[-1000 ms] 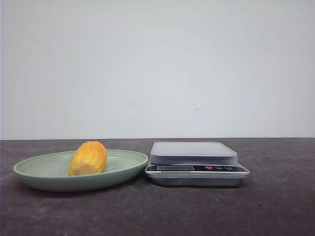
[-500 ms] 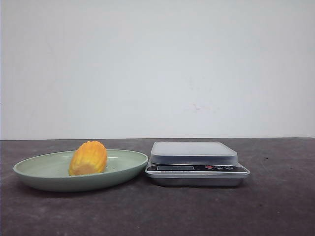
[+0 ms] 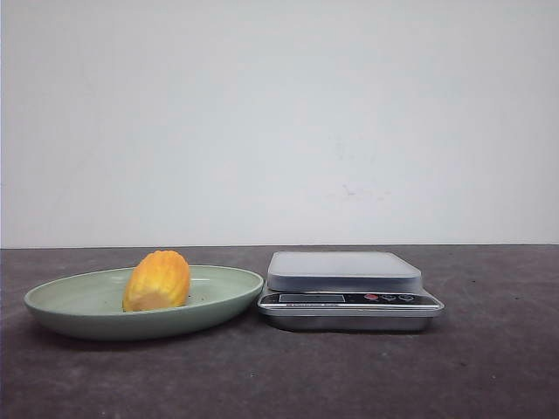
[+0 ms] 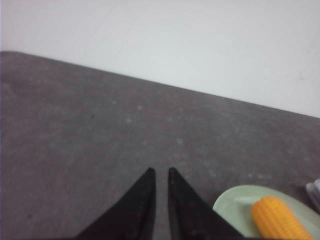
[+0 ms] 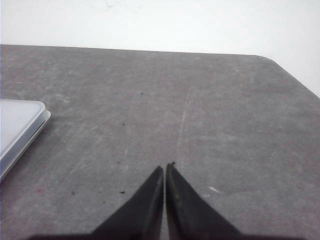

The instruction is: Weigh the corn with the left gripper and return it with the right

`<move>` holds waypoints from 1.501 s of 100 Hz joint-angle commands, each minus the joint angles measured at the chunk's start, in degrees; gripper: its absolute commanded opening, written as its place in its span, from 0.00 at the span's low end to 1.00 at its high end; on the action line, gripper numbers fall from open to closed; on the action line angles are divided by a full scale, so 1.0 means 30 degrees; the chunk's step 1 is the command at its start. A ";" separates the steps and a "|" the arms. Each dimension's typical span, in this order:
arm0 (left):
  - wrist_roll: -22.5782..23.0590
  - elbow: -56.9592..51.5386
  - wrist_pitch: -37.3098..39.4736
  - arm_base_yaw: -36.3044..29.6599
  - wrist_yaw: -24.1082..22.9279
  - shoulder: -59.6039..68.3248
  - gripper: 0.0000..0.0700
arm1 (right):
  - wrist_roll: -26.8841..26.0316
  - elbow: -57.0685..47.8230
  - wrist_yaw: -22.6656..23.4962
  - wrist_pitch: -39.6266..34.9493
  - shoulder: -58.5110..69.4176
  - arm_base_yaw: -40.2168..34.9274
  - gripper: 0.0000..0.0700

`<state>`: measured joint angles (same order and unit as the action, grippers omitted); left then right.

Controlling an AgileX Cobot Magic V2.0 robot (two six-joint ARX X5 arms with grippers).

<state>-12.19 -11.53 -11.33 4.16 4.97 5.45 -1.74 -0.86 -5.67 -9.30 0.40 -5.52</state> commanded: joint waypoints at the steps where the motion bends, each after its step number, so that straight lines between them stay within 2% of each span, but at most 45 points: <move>1: -0.0109 0.0554 -0.0248 0.0036 0.0350 -0.0954 0.02 | -0.0066 0.0029 0.0015 0.0087 -0.0066 -0.0022 0.00; 17: -0.0109 0.1508 -0.1355 0.0022 0.1093 -0.1756 0.02 | -0.0073 0.0029 0.0007 0.0087 -0.0066 -0.0022 0.00; 61: 0.0444 0.2732 -0.2164 0.0022 0.1224 -0.1756 0.02 | -0.0073 0.0029 -0.0117 0.0087 -0.0066 -0.0022 0.00; 100: 0.2062 0.2732 -0.2273 -0.0401 0.1224 -0.1763 0.02 | -0.0073 0.0029 -0.0117 0.0087 -0.0066 -0.0022 0.00; 150: 0.1741 0.2725 -0.2280 -0.0612 0.1224 -0.1756 0.02 | -0.0073 0.0029 -0.0109 0.0087 -0.0066 -0.0022 0.00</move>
<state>-7.01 -4.25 -17.41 2.20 8.38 0.30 -1.74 -0.86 -5.96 -9.28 0.38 -5.52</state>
